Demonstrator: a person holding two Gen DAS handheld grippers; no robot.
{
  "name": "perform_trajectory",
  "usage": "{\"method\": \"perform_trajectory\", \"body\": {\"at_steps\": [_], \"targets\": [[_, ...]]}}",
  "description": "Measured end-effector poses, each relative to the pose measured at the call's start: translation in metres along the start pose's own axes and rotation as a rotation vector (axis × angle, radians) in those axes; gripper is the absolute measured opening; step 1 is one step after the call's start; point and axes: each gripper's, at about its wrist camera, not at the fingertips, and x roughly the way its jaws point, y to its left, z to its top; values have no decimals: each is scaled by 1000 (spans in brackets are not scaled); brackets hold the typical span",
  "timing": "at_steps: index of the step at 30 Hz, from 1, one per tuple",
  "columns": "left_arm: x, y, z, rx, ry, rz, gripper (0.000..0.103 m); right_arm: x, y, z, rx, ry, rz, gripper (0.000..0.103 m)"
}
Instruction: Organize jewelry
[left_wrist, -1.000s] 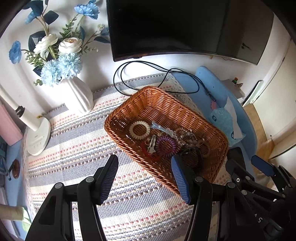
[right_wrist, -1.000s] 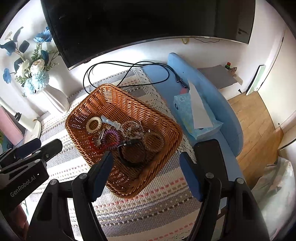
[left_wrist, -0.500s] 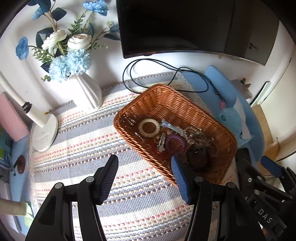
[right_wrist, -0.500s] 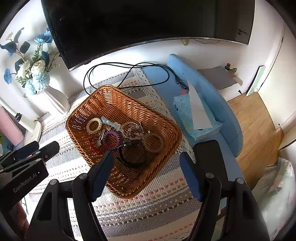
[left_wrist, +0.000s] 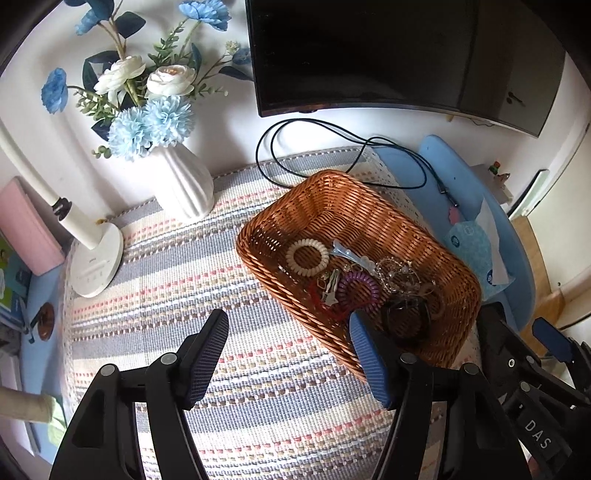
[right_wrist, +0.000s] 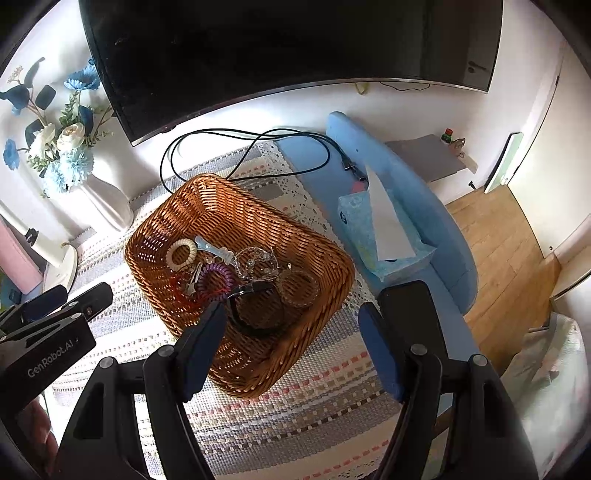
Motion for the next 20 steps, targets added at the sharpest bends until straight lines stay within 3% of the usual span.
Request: {"method": "perform_trajectory", "body": {"at_steps": [20], "targets": [[1,2,-2,-29,-25,-19,70,3,3,-3,-11,10,-4,75]]}}
